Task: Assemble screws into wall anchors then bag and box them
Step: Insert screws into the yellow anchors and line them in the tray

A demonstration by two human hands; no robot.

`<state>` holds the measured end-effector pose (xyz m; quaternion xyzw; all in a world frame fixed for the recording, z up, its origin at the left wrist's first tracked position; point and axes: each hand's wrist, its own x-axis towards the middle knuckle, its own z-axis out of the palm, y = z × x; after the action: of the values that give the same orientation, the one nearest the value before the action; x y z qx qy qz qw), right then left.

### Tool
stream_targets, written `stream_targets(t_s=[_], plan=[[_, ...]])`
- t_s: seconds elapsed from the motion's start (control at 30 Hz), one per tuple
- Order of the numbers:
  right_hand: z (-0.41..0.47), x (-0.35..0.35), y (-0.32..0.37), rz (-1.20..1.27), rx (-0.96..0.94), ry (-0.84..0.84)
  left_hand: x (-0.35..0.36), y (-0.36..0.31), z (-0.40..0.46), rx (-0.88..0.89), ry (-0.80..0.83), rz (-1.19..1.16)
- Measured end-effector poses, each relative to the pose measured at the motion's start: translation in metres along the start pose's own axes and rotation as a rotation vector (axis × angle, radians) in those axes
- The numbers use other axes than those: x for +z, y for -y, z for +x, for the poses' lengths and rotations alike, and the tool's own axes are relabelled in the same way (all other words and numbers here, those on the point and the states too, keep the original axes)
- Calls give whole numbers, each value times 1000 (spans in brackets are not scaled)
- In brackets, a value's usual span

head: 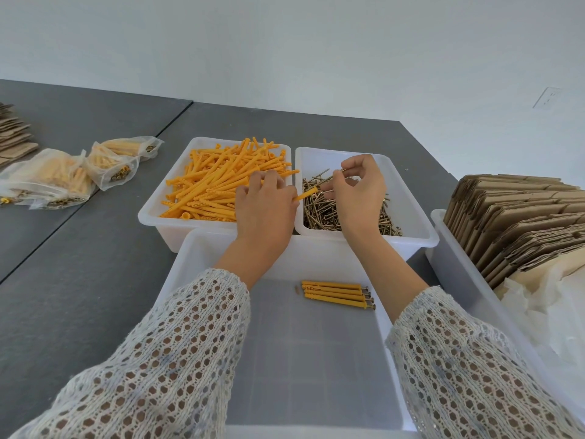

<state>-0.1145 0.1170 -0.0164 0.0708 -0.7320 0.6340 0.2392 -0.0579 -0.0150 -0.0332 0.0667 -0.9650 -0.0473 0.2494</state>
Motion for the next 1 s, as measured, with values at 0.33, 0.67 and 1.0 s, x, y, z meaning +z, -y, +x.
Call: stream_targets(t_s=[0.33, 0.67, 1.0], plan=[[2, -4, -1, 27, -4, -72, 1, 0, 1, -8, -20, -26], [-4, 3, -5, -145, -106, 146, 4, 2, 1, -64, -53, -179], [-2, -1, -9, -168, -304, 98, -3, 2, 7, -158, -96, -355]])
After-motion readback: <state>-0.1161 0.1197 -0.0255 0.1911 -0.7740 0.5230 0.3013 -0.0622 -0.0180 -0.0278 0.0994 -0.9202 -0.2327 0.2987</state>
